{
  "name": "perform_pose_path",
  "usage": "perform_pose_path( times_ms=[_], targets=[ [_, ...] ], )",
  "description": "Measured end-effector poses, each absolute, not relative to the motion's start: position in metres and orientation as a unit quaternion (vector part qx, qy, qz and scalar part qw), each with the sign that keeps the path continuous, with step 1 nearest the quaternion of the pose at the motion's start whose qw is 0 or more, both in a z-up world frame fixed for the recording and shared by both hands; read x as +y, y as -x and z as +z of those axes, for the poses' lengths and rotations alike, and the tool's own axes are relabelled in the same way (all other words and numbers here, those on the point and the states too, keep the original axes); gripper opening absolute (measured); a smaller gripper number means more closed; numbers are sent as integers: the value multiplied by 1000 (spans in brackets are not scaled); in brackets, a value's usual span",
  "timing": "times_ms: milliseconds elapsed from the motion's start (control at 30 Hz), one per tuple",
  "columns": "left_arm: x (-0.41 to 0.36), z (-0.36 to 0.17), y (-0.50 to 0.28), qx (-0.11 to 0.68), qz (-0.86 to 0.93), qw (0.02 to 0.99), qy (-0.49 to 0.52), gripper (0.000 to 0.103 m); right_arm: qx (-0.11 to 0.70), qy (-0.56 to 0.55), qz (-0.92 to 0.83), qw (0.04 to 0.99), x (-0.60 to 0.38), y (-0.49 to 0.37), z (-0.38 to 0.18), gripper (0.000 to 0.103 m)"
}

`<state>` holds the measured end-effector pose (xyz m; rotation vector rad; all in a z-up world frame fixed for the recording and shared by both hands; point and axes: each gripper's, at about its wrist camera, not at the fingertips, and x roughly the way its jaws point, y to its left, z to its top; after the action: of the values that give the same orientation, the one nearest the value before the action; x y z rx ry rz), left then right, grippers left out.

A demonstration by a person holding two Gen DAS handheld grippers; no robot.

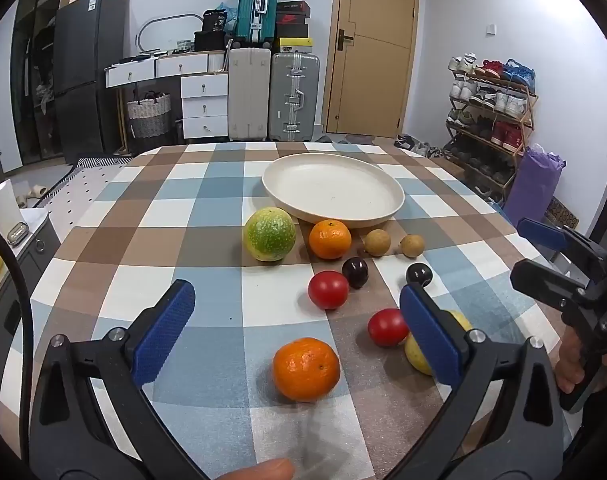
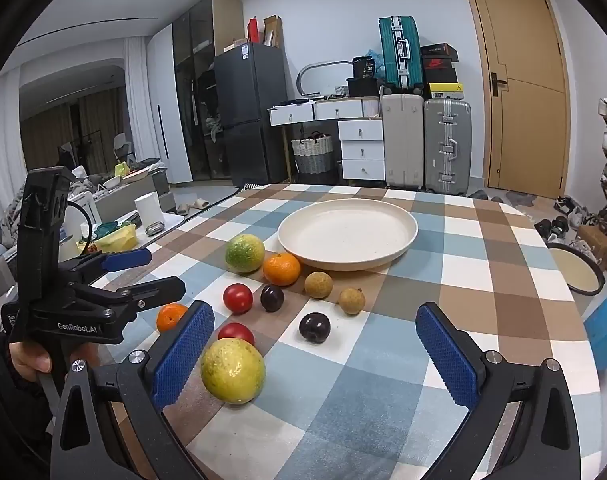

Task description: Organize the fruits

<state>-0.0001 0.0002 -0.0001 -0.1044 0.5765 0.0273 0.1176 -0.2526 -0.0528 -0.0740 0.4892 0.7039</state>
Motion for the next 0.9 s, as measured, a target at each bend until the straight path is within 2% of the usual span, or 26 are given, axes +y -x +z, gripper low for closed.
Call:
perform_pose_path(
  times_ms=[900],
  targets=[
    [-5, 3, 2, 278, -2, 960, 43, 102, 235, 49, 340, 909, -250, -114, -52, 103]
  ],
)
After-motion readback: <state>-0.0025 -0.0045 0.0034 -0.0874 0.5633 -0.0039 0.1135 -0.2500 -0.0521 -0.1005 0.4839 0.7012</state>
